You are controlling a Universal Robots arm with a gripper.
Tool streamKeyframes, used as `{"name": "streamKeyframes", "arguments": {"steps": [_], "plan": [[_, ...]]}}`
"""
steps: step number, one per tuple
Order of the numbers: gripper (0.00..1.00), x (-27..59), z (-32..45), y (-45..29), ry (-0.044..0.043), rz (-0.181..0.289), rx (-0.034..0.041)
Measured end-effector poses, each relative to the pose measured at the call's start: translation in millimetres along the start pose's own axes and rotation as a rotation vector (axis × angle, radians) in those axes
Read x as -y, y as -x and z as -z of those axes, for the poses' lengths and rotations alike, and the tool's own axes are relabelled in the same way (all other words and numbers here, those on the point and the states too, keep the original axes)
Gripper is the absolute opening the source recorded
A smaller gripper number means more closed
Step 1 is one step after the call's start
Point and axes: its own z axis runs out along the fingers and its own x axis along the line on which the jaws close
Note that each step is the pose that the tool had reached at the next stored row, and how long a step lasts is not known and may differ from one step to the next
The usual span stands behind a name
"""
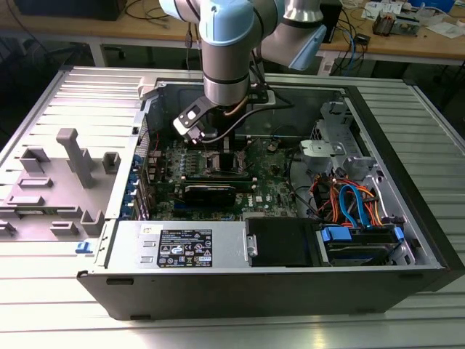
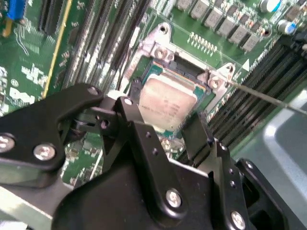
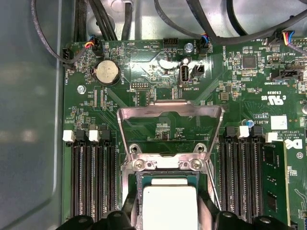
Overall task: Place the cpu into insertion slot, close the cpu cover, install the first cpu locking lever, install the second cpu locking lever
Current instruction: 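Place the cpu into insertion slot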
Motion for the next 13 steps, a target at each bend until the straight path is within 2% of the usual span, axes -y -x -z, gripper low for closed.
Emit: {"name": "streamKeyframes", "arguments": {"steps": [1,13], "plan": [[0.62,0.0,0.0,0.0,-0.0001,0.000,0.0001],[0.62,-2.5,-0.2,-2.0,0.0000,-0.011,0.0006]]}}
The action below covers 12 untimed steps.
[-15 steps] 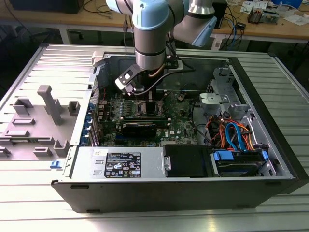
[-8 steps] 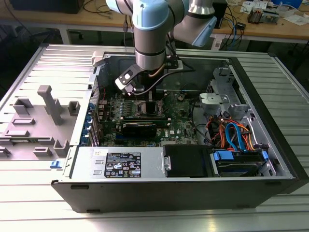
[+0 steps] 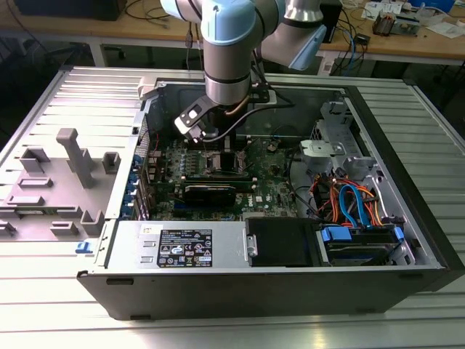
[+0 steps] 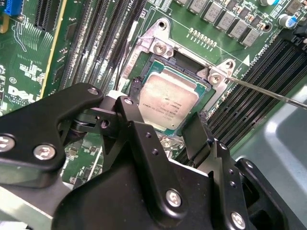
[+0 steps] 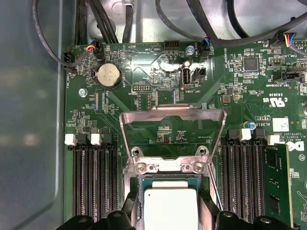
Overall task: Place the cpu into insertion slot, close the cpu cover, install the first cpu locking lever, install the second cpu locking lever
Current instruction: 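Place the cpu into insertion slot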
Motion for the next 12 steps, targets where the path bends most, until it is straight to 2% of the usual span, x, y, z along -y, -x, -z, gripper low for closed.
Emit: {"name": "streamKeyframes", "arguments": {"steps": [12], "plan": [[0.62,0.1,-2.1,0.0,0.0001,-0.005,-0.0002]]}}
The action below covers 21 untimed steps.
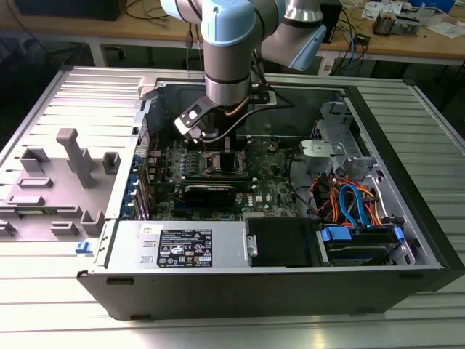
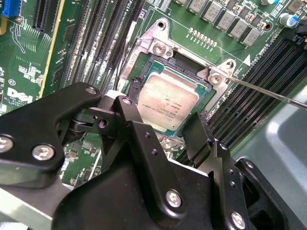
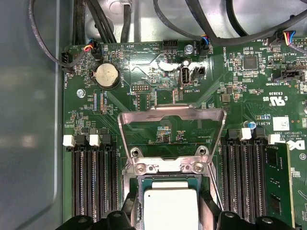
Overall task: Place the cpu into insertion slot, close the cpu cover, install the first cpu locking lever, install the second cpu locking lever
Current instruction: 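Place the cpu into insertion slot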
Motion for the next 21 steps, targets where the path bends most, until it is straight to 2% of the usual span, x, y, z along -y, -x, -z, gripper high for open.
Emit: {"name": "streamKeyframes", "arguments": {"steps": [8,10,11,21], "plan": [[0.62,-0.2,0.1,0.0,0.0000,0.000,0.0006],[0.63,-0.4,0.0,-0.1,0.0003,0.000,0.0005],[0.69,-0.4,0.0,-0.1,0.0002,0.000,0.0005],[0.69,-0.5,2.0,0.0,-0.0002,0.000,0.0008]]}}
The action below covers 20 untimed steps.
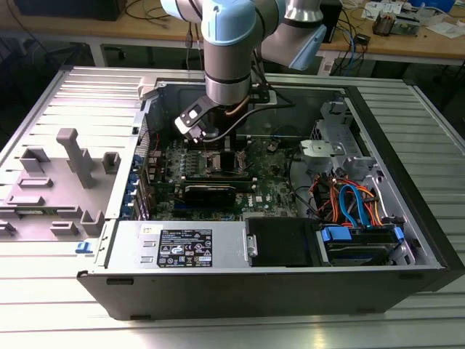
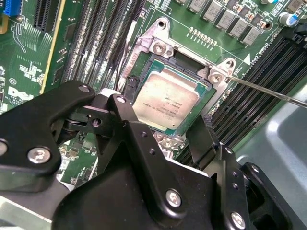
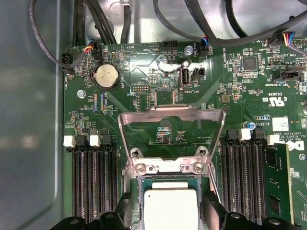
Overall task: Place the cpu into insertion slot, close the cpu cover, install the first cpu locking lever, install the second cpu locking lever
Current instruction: 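Place the cpu into insertion slot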
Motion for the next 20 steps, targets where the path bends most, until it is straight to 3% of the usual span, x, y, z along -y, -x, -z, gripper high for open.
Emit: {"name": "streamKeyframes", "arguments": {"steps": [15,18,19,20], "plan": [[0.67,-2.1,17.7,-0.4,-0.0203,0.000,0.0002],[0.49,-2.5,17.8,-0.4,-0.0218,0.000,0.0007],[0.49,-2.5,17.8,-0.4,-0.0218,0.000,0.0007],[0.43,-2.5,17.8,-0.4,-0.0218,0.000,0.0006]]}}
